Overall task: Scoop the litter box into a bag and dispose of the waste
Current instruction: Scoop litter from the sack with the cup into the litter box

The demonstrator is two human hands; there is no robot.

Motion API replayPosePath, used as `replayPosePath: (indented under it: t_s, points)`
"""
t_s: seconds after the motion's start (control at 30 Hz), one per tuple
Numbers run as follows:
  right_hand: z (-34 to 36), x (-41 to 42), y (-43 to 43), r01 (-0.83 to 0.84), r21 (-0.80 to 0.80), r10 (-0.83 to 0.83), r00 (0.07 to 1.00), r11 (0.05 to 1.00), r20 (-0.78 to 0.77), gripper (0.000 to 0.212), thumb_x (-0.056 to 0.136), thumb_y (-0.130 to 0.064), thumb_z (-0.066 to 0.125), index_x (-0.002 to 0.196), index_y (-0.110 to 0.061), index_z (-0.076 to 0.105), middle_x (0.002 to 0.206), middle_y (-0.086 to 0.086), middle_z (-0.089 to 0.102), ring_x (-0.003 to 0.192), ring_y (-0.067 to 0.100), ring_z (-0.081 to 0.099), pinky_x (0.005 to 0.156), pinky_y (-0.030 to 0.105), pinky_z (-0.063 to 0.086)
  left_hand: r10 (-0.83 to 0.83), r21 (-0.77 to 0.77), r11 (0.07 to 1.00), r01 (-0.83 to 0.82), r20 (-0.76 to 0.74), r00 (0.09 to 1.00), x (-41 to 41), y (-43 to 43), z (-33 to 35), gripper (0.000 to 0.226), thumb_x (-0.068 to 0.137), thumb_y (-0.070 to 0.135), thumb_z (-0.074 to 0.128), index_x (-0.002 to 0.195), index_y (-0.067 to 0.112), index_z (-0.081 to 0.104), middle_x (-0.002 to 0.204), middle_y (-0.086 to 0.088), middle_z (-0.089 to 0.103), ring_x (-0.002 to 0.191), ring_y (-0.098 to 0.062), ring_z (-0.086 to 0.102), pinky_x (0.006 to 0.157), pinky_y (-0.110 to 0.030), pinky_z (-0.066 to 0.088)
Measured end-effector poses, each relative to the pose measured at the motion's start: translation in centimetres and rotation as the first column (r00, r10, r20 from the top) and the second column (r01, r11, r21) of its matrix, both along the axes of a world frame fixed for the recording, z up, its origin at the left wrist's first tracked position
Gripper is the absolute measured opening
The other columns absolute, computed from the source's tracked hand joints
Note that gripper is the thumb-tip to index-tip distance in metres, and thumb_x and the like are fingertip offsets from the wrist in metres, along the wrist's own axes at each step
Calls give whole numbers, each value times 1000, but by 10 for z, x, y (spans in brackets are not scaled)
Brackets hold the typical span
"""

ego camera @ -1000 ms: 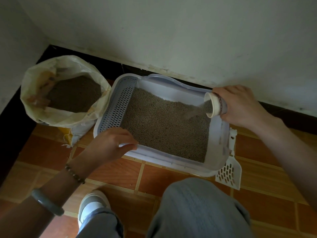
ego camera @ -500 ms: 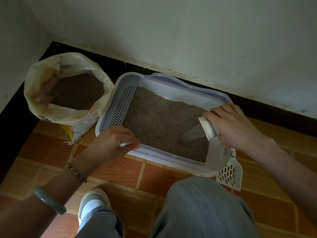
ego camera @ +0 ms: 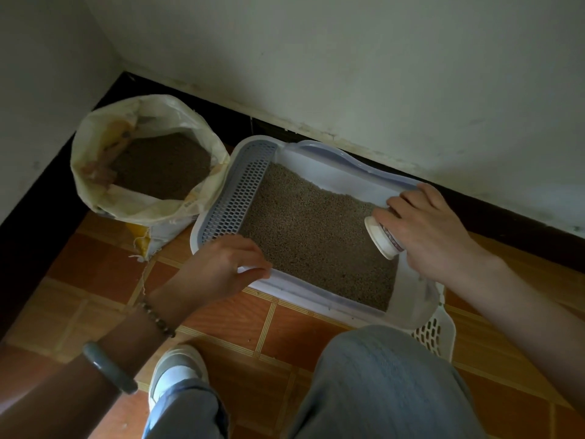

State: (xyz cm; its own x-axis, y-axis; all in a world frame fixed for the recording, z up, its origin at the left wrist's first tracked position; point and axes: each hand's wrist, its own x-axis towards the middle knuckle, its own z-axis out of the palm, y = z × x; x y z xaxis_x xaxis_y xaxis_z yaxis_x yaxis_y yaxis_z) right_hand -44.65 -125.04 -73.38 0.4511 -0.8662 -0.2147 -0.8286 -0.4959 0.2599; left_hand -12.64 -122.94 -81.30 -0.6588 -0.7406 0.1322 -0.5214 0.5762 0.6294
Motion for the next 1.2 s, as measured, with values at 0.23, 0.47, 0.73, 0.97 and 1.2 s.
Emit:
replayPosePath:
  t_s: [0.23,0.47,0.73,0.97,1.2]
  points:
    - [5,29,-18,-11,141,-1,996,990,85,76,60,-11,75,129,-20,45,119,3,53,115,28,44,105,40,15,22,11,1000,-23,8,1000,2,6,0,23,85,34,58,92,19,73,90,1,69,82,-11,63,67,-31,54]
    - [12,86,-44,-35,160,-25,933,987,359,76,70,-14,74,136,-22,38,130,2,49,122,23,37,104,36,19,38,31,999,-39,42,998,9,14,6,29,87,36,52,101,19,70,99,2,69,91,-9,62,77,-23,53]
    - [10,182,-77,-105,122,-8,726,987,688,78,65,-30,79,131,-16,41,130,7,49,120,27,43,98,46,36,311,-109,948,-299,115,943,67,14,15,28,91,32,51,101,15,70,95,-2,70,86,-16,64,73,-32,55]
    - [-17,262,-89,-128,217,-114,544,968,831,85,60,-28,84,132,-13,41,126,10,49,119,27,42,95,42,40,641,-414,746,-522,232,732,122,2,18,36,74,18,76,107,7,68,106,-11,69,98,-31,63,81,-41,47]
    - [-63,304,-109,-120,333,-191,619,935,762,73,63,-25,82,125,-12,44,122,7,58,113,24,54,87,28,43,643,-500,727,-471,256,722,125,-4,8,35,66,12,82,100,11,72,99,-6,72,97,-26,66,82,-37,34]
